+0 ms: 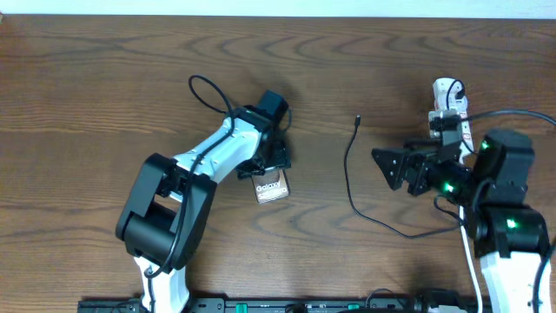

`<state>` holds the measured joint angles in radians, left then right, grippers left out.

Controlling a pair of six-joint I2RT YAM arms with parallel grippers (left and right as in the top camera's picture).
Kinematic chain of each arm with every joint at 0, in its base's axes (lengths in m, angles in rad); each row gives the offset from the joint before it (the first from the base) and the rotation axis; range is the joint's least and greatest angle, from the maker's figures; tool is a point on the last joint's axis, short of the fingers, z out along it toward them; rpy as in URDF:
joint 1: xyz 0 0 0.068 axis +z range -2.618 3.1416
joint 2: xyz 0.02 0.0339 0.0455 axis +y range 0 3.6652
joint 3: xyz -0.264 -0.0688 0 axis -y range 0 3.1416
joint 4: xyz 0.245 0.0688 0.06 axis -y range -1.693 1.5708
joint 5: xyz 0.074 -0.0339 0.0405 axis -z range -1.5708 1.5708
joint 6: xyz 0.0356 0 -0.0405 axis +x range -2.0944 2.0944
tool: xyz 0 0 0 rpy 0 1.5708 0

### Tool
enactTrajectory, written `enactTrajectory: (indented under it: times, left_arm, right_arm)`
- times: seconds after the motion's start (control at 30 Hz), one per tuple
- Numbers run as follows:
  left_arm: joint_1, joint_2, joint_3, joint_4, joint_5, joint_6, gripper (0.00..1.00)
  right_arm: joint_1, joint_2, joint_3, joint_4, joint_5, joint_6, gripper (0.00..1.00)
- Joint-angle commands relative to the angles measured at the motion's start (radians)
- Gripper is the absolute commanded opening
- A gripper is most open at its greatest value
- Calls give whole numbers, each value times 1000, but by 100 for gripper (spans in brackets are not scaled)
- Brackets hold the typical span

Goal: Plug charger to phone and switch on socket

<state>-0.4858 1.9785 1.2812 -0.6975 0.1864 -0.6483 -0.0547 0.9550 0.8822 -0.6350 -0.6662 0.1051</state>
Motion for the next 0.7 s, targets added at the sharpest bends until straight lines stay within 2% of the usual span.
enactTrajectory:
  times: [0.0,0.2,0.37,0.53,0.67]
  left_arm:
    - [11,62,-36,-2,257,57,67]
    - [26,62,-36,-1,380,73,67]
    - [26,62,-36,-2,434,109,67]
    - [26,62,-36,-6,465,123,67]
    - [26,62,-36,-8,519,126,67]
  right_arm:
    - [49,90,19,-8,-21,59,85]
    - [195,276,19,-3,-24,59,85]
    - [323,436,19,39,-24,60,82]
    - [378,591,19,111,-25,82,81]
    - [433,706,19,203,-24,82,76]
